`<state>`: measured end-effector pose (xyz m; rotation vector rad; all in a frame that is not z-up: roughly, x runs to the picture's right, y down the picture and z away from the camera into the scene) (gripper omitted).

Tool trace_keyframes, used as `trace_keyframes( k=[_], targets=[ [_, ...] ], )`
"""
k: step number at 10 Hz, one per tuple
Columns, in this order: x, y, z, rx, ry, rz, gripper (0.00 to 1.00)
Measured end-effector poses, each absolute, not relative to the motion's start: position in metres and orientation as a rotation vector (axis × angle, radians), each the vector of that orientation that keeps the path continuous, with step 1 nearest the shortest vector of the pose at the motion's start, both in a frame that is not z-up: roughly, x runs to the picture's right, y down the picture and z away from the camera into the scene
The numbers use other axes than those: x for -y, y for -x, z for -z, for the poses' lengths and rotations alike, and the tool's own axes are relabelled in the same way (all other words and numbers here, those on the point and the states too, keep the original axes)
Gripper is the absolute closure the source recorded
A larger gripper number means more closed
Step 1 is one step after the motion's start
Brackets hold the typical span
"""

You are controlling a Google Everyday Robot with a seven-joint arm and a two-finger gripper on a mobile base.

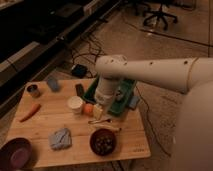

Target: Place banana in paper cup

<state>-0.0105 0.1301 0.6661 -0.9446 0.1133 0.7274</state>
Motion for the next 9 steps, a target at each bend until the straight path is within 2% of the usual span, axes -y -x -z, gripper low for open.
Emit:
trace_keyframes(
  k=[2, 5, 9],
  targets=[
    [-0.149, -0.019, -0.656, -0.156, 0.928, -0.853, 0.58],
    [-0.151, -0.019, -0.654, -0.153, 0.925, -0.871, 0.58],
    [-0.149, -0.044, -0.669, -0.175, 0.897, -1.026, 0.58]
  ],
)
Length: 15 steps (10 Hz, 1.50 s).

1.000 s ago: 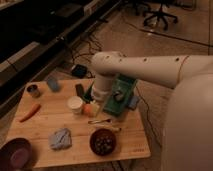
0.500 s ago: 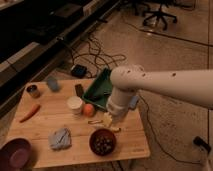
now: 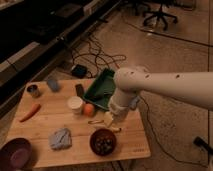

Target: Place banana in paper cup

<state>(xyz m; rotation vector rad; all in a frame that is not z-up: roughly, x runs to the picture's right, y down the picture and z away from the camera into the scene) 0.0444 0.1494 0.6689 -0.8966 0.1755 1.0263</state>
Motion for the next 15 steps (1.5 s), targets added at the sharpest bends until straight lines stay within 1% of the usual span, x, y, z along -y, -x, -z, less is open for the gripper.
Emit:
trace_keyframes(
  k=[3, 4, 5, 6, 7, 8, 9, 10, 13, 14, 15],
  targets=[
    [-0.156, -0.080, -0.679, -0.191, 0.878, -1.163, 0.58],
    [-0.160, -0.089, -0.683, -0.190, 0.885, -1.189, 0.61],
    [-0.163, -0.090, -0.688, -0.183, 0.900, -1.212, 0.67],
    [-0.172, -0.095, -0.695, -0.169, 0.924, -1.271, 0.78],
    [-0.184, -0.103, -0.704, -0.160, 0.946, -1.334, 0.81],
    [-0.194, -0.110, -0.712, -0.157, 0.961, -1.378, 0.80],
    [-0.206, -0.113, -0.724, -0.153, 0.986, -1.424, 0.71],
    [-0.211, -0.117, -0.732, -0.157, 0.992, -1.447, 0.60],
    [-0.204, -0.124, -0.733, -0.167, 0.965, -1.458, 0.31],
    [-0.199, -0.128, -0.731, -0.168, 0.959, -1.461, 0.23],
    [-0.198, -0.131, -0.732, -0.167, 0.959, -1.465, 0.20]
  ],
)
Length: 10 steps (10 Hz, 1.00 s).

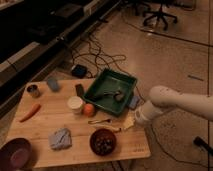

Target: Place banana in paper cup

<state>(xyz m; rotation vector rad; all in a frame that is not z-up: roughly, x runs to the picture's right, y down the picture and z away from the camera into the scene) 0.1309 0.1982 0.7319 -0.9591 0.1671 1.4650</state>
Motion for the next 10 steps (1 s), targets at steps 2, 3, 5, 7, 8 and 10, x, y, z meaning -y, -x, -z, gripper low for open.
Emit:
trace_keyframes(
  k=[2, 3, 5, 7, 8, 10],
  targets=[
    [-0.201, -0.139, -0.740, -0.156, 0.977, -1.475, 0.20],
    [-0.204, -0.142, -0.742, -0.156, 0.982, -1.478, 0.20],
    [-0.210, -0.147, -0.750, -0.098, 0.993, -1.472, 0.20],
    [-0.208, -0.142, -0.755, -0.051, 1.002, -1.442, 0.20],
    [-0.206, -0.137, -0.756, -0.036, 1.008, -1.428, 0.20],
    [-0.204, -0.137, -0.758, -0.010, 1.016, -1.419, 0.20]
  ],
)
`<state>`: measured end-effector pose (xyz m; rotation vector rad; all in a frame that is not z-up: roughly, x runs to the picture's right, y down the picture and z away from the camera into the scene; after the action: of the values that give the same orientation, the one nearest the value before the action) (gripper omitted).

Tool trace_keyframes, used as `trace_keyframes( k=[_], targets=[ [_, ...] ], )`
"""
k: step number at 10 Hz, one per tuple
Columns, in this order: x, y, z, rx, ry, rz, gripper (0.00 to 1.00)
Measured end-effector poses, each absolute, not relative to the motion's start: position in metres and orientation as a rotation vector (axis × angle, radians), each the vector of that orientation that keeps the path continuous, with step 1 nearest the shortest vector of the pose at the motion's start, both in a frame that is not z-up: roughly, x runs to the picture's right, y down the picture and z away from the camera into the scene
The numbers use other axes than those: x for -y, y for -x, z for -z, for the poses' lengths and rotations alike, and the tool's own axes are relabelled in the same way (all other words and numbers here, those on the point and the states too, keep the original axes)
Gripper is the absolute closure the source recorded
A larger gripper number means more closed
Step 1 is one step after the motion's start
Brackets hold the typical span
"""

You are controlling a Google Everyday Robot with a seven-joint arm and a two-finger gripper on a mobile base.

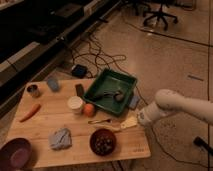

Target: Place banana in paper cup

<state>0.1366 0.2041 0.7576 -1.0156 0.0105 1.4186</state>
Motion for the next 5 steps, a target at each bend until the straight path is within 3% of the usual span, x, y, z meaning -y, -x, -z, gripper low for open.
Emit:
trace_keyframes(
  k=[5],
  targets=[
    [-0.200, -0.115, -0.768, 0.181, 1.126, -1.396, 0.20]
  ],
)
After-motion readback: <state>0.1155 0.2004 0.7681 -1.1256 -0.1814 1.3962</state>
